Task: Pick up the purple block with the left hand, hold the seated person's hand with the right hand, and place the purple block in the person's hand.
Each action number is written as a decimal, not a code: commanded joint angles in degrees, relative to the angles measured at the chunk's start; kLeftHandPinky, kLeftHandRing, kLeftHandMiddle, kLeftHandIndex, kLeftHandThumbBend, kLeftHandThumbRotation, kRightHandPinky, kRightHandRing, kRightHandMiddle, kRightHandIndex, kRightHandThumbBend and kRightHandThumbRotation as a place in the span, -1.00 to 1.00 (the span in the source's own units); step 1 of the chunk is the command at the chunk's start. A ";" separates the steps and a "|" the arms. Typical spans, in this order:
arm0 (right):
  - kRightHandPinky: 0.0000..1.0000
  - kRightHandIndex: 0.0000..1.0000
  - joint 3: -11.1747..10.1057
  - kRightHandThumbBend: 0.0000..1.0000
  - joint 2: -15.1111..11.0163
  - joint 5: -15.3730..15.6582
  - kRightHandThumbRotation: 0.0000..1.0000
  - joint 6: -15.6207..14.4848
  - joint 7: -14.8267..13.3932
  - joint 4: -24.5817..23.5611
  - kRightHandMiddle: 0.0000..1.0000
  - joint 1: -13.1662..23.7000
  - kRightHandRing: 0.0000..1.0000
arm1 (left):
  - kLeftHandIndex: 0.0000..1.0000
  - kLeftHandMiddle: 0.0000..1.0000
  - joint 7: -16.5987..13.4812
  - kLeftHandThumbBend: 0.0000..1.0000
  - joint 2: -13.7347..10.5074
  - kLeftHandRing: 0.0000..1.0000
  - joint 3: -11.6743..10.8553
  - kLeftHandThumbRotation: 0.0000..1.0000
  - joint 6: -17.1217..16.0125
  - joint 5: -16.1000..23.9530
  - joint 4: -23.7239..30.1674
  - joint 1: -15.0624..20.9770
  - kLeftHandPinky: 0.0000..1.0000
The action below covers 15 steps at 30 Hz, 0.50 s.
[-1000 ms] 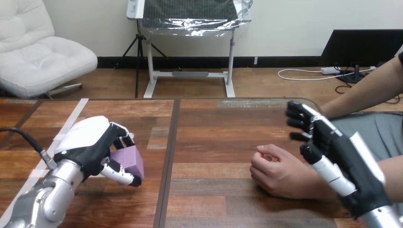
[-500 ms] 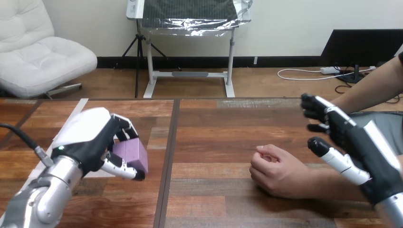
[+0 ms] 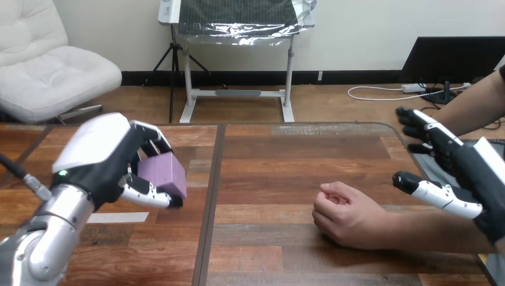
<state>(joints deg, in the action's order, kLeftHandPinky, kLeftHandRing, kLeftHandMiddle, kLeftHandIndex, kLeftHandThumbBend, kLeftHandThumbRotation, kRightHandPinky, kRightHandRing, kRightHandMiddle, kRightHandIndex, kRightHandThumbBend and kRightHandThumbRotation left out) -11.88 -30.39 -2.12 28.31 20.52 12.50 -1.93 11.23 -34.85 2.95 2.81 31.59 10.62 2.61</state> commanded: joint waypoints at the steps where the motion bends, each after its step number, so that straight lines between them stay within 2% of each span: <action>1: 0.70 0.89 -1.06 1.00 -2.67 0.24 0.31 1.19 0.74 0.75 0.89 3.84 0.85 | -0.07 -0.14 -0.04 0.46 0.59 -0.32 -2.29 -1.00 0.57 -0.76 5.17 -0.37 -0.48; 4: 0.65 0.91 -0.90 1.00 -4.15 0.75 0.30 -1.05 1.40 0.21 0.90 3.64 0.83 | -0.08 -0.14 0.23 0.47 0.95 -0.33 -2.64 -1.00 1.07 -1.09 6.61 -1.21 -0.48; 9: 0.47 0.96 -0.80 1.00 -6.71 3.83 0.31 -2.42 1.21 -0.45 0.90 3.37 0.76 | -0.08 -0.13 0.30 0.46 0.95 -0.29 -2.95 -1.00 1.07 -1.08 8.38 -2.61 -0.45; 15: 0.46 0.99 -0.80 1.00 -9.56 6.73 0.30 -4.87 2.18 -2.16 0.93 2.64 0.80 | -0.08 -0.12 0.66 0.45 1.35 -0.27 -3.51 -1.00 1.06 -1.89 10.24 -3.95 -0.42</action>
<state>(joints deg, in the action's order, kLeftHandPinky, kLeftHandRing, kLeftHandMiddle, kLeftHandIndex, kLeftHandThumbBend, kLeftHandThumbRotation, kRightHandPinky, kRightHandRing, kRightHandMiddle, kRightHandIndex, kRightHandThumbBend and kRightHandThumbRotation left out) -11.95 -36.27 3.27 24.88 22.09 12.98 -1.66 11.59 -34.15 1.04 3.65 30.36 17.49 -1.54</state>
